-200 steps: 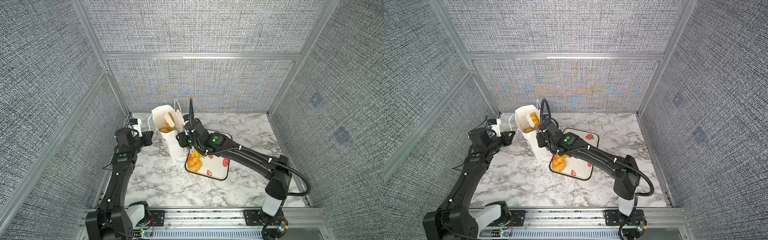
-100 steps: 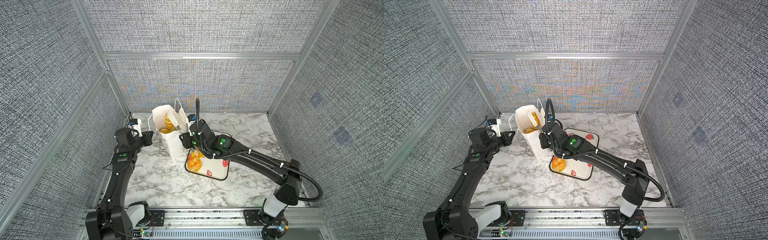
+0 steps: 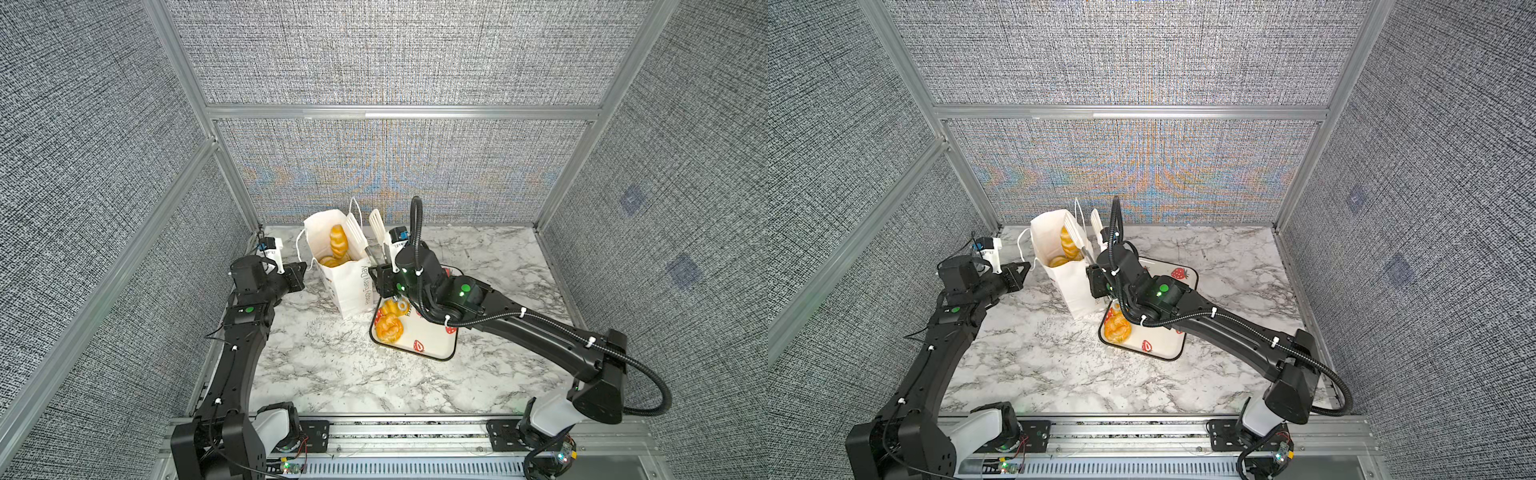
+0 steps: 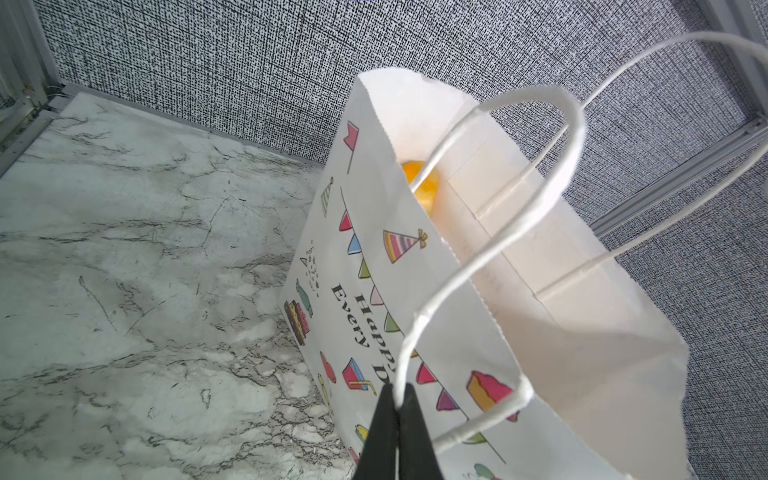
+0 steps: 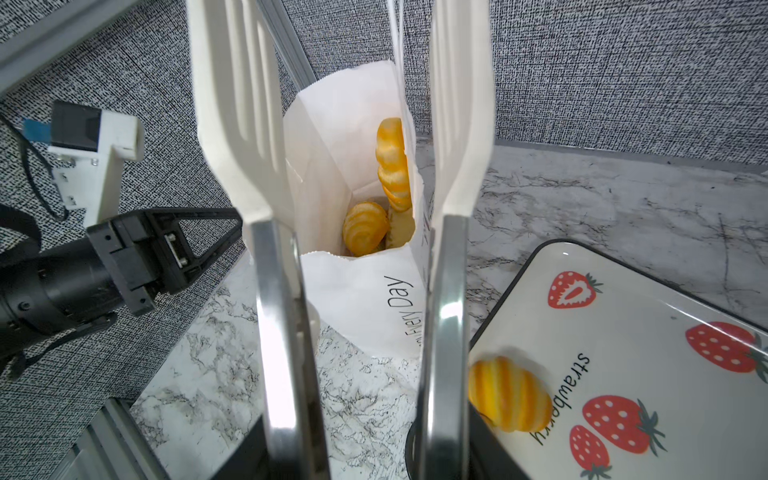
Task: Place the fake bread into the paper bag
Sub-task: 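Move the open tongs with the right gripper back over the tray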
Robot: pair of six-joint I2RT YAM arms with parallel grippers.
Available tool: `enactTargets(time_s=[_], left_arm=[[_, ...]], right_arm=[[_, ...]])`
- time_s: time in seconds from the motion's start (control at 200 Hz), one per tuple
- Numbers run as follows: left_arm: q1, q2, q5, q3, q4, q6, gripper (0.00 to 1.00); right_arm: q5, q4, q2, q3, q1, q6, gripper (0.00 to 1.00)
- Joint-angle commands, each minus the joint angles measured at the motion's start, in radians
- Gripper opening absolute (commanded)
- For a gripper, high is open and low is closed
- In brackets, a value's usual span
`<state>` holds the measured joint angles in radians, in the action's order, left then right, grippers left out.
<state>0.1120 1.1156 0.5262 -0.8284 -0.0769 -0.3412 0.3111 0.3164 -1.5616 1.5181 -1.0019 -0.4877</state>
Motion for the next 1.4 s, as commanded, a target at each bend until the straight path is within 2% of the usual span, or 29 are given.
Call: enactTargets(time_s=[0.0,0.685,1.175,1.396], left_arm=[[0.0,-0.001,0.001,0.002,0.015,0.002,0.0],[0.0,-0.004,-0.002,0.003,0.012,0.003,0.0],[0.0,-0.004,-0.002,0.001,0.013,0.004,0.0],[0.0,-0.002,0.0,0.002,0.014,0.002,0.0]], right_arm=[[0.041,-0.064,0.032,-0.018,-0.003,0.011,0.48],[0.176,-0.052,0.24,-0.214,0.023,-0.016,0.48],[0.174,0.014,0.324,-0.392,0.041,-0.108,0.48],[0.124,0.018,0.341,-0.47,0.04,-0.146,0.49]])
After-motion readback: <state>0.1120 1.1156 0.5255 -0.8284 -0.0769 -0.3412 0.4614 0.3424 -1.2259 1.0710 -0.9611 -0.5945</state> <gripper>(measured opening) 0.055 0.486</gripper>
